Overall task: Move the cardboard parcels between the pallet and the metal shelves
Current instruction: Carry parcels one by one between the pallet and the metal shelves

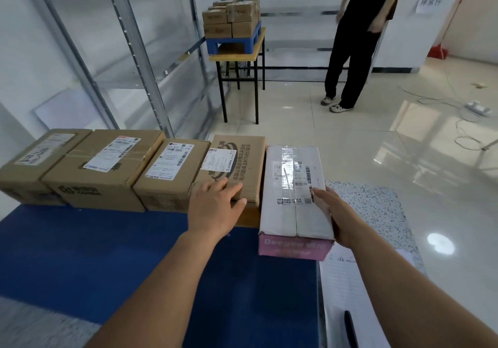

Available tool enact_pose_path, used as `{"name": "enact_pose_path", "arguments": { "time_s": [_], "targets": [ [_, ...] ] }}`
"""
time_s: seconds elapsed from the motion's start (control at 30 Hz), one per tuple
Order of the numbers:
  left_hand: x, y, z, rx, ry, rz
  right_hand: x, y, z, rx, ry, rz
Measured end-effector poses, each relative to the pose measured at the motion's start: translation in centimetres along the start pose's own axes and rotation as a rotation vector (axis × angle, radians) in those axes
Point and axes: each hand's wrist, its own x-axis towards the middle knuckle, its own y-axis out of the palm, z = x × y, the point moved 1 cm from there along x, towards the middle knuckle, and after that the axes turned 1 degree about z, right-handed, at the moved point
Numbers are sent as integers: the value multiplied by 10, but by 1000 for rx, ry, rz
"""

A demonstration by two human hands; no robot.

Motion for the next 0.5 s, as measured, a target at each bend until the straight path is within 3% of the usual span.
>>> {"name": "enact_pose_path", "arguments": {
  "time_s": [0.27,0.5],
  "targets": [
    [-10,-10,0,-92,-1,-4,-6,6,9,-276,33,-152],
    [-32,-23,-12,-120,-5,-80,-39,24,22,-617,-230,-325]
  ]
}}
